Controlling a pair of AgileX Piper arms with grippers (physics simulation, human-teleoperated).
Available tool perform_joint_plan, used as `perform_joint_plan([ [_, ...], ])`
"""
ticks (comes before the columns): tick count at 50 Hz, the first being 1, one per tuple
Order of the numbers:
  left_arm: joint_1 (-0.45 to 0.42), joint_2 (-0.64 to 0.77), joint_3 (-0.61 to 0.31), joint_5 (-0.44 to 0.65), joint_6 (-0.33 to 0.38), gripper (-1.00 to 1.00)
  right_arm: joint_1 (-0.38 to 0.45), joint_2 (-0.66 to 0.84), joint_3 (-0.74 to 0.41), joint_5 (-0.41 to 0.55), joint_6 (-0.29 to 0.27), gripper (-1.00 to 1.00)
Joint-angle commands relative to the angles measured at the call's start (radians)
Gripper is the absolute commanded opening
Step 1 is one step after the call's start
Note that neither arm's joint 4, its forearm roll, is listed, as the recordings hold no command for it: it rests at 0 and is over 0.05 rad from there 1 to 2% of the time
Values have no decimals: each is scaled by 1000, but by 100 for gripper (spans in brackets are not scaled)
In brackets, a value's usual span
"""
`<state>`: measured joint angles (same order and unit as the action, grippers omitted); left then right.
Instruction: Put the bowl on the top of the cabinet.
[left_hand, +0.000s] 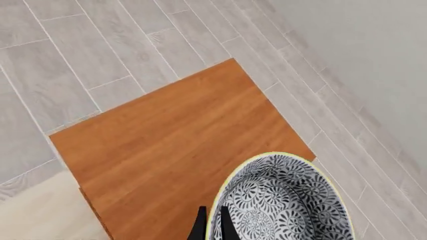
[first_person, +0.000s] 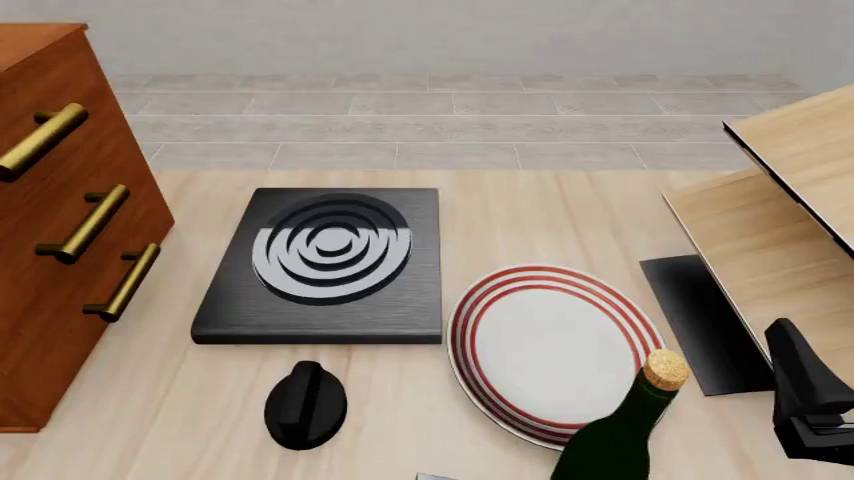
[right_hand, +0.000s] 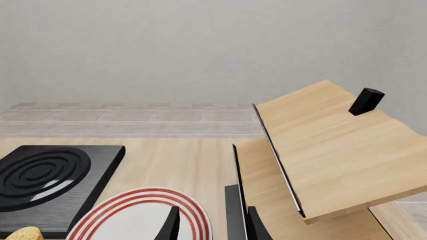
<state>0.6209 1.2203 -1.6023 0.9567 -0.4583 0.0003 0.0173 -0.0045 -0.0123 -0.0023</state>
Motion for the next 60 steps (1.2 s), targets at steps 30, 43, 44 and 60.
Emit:
perform_joint_plan([
  [30,115,36,112,-92,3,-100,0,0,0,0,0,100],
  [43,129,49,146,-115,0,-100,0,0,0,0,0,100],
  [44,129,51,149,-117,1,-100,0,0,0,0,0,100],
  [60,123,61,192,-145,-9,-100,0,0,0,0,0,100],
])
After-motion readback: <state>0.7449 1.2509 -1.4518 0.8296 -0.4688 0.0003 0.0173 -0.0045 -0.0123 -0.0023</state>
